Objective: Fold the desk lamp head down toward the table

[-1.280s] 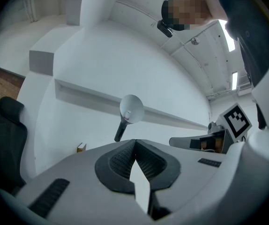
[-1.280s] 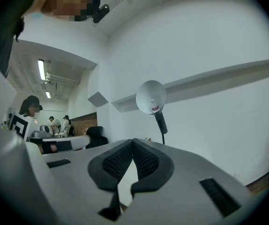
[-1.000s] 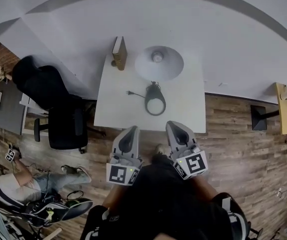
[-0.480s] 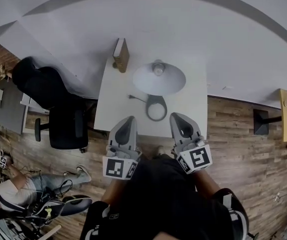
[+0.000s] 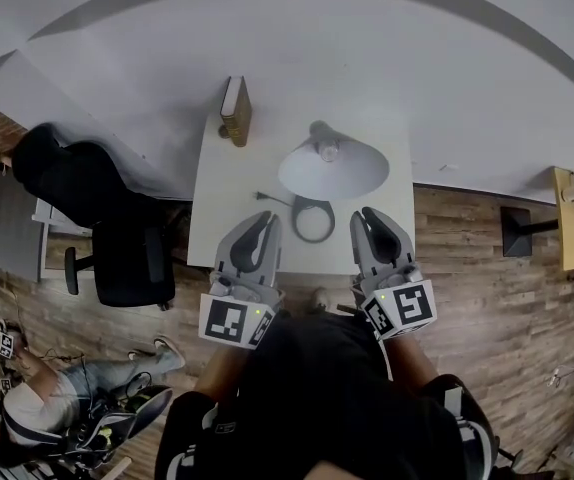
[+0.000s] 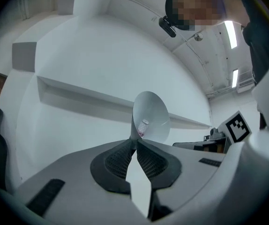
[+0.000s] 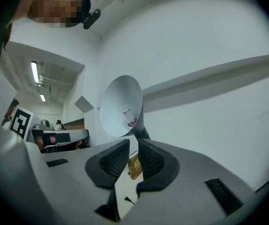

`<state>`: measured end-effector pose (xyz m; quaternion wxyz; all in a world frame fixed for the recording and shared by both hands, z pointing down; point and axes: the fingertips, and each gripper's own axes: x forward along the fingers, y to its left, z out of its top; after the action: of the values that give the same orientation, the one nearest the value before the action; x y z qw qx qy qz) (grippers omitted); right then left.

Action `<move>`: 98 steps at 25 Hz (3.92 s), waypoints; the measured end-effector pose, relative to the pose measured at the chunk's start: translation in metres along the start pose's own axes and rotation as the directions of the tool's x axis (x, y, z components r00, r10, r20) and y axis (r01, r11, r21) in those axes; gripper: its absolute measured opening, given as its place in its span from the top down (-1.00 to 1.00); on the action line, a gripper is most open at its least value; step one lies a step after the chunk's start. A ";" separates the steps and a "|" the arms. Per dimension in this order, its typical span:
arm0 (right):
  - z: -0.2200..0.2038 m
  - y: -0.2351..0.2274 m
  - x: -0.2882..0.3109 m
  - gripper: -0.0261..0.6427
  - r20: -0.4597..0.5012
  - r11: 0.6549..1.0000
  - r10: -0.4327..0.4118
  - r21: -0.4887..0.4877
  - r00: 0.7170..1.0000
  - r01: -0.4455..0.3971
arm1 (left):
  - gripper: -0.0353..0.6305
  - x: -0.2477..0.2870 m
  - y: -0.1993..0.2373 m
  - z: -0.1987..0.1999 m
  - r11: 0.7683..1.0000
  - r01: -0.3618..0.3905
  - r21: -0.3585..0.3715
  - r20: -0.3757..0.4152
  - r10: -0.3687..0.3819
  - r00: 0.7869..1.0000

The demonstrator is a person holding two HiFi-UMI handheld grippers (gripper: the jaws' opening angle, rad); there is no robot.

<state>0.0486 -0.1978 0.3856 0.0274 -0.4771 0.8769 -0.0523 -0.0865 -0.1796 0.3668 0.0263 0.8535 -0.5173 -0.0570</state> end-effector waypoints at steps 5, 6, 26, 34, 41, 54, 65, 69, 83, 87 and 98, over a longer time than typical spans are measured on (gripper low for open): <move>0.013 -0.001 0.001 0.65 0.028 1.000 -0.016 0.023 0.999 0.016 | 0.59 0.011 -0.002 0.005 0.998 0.058 -0.035 -0.001 -0.058 0.998; 0.016 -0.002 0.002 0.63 0.035 0.999 -0.018 0.027 0.999 0.017 | 0.57 0.013 -0.002 0.007 0.997 0.065 -0.042 0.001 -0.065 0.998; 0.038 -0.005 0.023 0.73 0.085 0.998 0.013 0.054 0.996 -0.018 | 0.71 0.047 -0.008 0.020 0.988 0.133 -0.080 0.024 -0.131 0.991; 0.025 -0.008 0.021 0.72 0.065 0.998 0.013 0.060 0.998 -0.017 | 0.73 0.045 -0.006 0.007 0.987 0.116 -0.112 0.014 -0.116 0.993; 0.005 -0.003 0.012 0.76 0.042 0.999 0.019 0.045 0.999 -0.021 | 0.76 0.032 -0.007 -0.012 0.986 0.111 -0.125 -0.001 -0.112 0.994; -0.038 -0.005 0.005 0.81 -0.024 1.000 0.018 0.026 1.000 -0.018 | 0.79 0.021 -0.006 -0.057 0.989 0.094 -0.110 -0.035 -0.099 0.995; -0.078 -0.013 0.008 0.85 -0.115 1.000 0.010 0.021 0.993 -0.007 | 0.81 0.019 -0.001 -0.103 0.992 0.068 -0.107 -0.110 -0.080 0.991; -0.085 -0.014 0.009 0.86 -0.130 1.000 0.006 0.008 0.991 -0.005 | 0.81 0.019 0.001 -0.111 0.993 0.064 -0.095 -0.128 -0.075 0.989; -0.079 -0.012 -0.001 0.63 -0.229 0.985 0.097 -0.119 0.968 -0.127 | 0.81 0.020 -0.002 -0.114 0.995 0.071 -0.069 -0.127 -0.079 0.989; -0.065 -0.005 -0.012 0.46 -0.279 0.948 0.174 -0.211 0.945 -0.237 | 0.81 0.020 -0.001 -0.114 0.995 0.073 -0.068 -0.125 -0.081 0.989; -0.046 0.021 -0.015 0.43 -0.382 0.788 0.245 -0.458 0.891 -0.413 | 0.81 0.022 0.000 -0.116 0.994 0.089 -0.067 -0.133 -0.098 0.986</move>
<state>0.0348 -0.1704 0.4282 -0.2299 -0.2902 0.9207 0.1236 -0.0621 -0.2007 0.4799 0.0847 0.8775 -0.4717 -0.0156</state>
